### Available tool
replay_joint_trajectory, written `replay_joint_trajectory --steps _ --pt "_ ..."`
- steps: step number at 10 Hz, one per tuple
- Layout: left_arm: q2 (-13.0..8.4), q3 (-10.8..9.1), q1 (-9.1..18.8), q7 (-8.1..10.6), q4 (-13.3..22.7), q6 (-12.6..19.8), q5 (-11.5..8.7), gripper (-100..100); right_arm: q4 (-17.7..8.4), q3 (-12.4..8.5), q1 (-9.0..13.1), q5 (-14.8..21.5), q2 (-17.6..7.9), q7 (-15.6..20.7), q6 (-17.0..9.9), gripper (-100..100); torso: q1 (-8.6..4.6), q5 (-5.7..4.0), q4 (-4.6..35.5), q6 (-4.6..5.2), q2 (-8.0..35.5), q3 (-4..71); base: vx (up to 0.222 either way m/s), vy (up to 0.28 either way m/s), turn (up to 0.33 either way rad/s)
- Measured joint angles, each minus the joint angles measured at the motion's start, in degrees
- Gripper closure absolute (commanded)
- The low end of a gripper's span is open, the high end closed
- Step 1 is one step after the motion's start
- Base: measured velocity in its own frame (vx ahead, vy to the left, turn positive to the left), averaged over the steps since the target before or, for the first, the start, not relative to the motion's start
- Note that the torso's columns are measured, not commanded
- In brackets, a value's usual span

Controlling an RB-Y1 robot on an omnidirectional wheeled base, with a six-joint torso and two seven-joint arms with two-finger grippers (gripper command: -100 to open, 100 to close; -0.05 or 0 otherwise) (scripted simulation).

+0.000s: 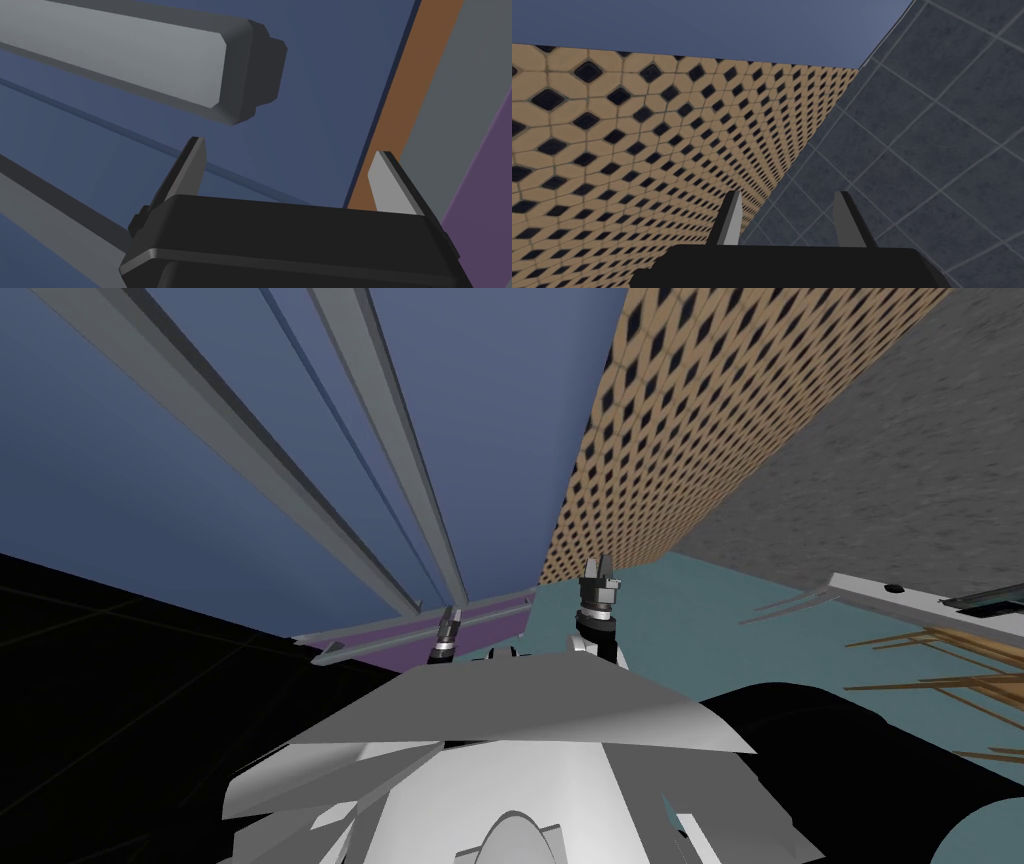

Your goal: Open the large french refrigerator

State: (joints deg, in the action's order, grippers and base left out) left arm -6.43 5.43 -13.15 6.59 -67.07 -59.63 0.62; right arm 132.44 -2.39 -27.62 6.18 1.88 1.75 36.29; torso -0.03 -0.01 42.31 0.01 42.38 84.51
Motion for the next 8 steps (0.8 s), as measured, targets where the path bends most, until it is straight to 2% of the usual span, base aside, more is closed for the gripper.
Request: replay_joint_trajectory --steps 3,7,8 --pt "-0.72 -0.05 1.43 0.33 -1.41 2.65 -0.11 -100 0.0 0.0 0.0 0.0 0.0 0.0 0.0 0 0.02 0.0 -0.03 -0.01 -0.12 0.07 -0.047 -0.018 0.001" --pt "3.01 -0.2 2.21 0.39 -2.33 5.34 -0.22 -100 0.0 0.0 -0.01 0.0 0.0 0.0 0.0 0 -0.27 -0.09 0.04 0.22 -0.2 0.14 -0.021 0.001 0.01" --pt "3.1 -0.22 2.16 0.39 -2.33 5.39 -0.23 -100 0.0 0.0 -0.01 0.0 0.0 0.0 0.0 0 -0.22 -0.08 0.0 0.13 -0.2 0.13 -0.007 0.007 0.03"
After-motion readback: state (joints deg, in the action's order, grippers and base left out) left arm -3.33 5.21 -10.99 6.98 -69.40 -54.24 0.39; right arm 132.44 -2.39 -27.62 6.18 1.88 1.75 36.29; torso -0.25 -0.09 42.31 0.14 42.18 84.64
